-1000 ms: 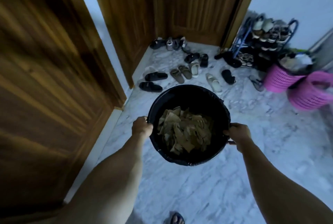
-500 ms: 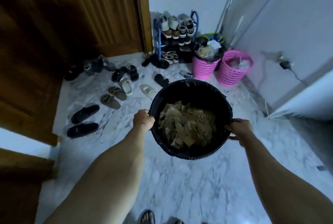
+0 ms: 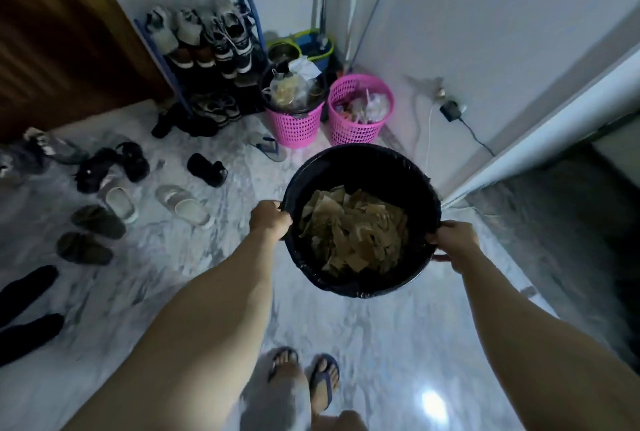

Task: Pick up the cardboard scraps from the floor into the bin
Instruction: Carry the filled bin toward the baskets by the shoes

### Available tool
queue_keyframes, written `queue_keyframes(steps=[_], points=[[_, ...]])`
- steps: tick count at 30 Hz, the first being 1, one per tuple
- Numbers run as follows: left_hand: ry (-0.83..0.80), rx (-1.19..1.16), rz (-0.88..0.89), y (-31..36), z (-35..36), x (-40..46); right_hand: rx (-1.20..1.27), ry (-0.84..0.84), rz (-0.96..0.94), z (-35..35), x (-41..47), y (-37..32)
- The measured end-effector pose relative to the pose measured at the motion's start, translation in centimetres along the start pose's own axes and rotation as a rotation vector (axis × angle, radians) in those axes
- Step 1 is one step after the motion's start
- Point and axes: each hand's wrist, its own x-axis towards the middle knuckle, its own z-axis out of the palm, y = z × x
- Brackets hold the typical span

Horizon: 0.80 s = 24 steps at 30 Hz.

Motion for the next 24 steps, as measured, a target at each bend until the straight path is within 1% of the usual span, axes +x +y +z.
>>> queue_keyframes(steps=[4, 6, 8, 11, 13, 17, 20, 24], points=[[-0.042, -0.031, 0.008, 7.7, 4.6, 6.7, 0.029, -0.015, 0.043, -1.9, 9.6, -3.9], [-0.045, -0.042, -0.02, 10.3, 7.8, 11.1, 0.019, -0.017, 0.065, -2.4, 15.0, -5.3], [-0.084, -0.038, -0.056, 11.6, 10.9, 15.6, 0.028, -0.009, 0.102, -2.5, 20.0, -5.6], [-0.134, -0.012, -0.134, 12.4, 16.7, 23.6, 0.028, -0.049, 0.158, -1.9, 28.9, -5.6], [-0.141, 0.009, -0.165, 13.5, 19.8, 27.1, -0.018, -0.061, 0.162, -1.1, 34.1, -4.9], [-0.197, 0.021, -0.215, 12.7, 28.0, 36.2, -0.108, -0.088, 0.163, 1.5, 47.1, -1.7], [-0.203, 0.051, -0.221, 10.7, 32.4, 40.9, -0.167, -0.133, 0.164, 3.6, 54.2, 0.5], [-0.184, 0.079, -0.231, 9.3, 36.7, 44.1, -0.242, -0.128, 0.147, 5.0, 60.1, 2.0]])
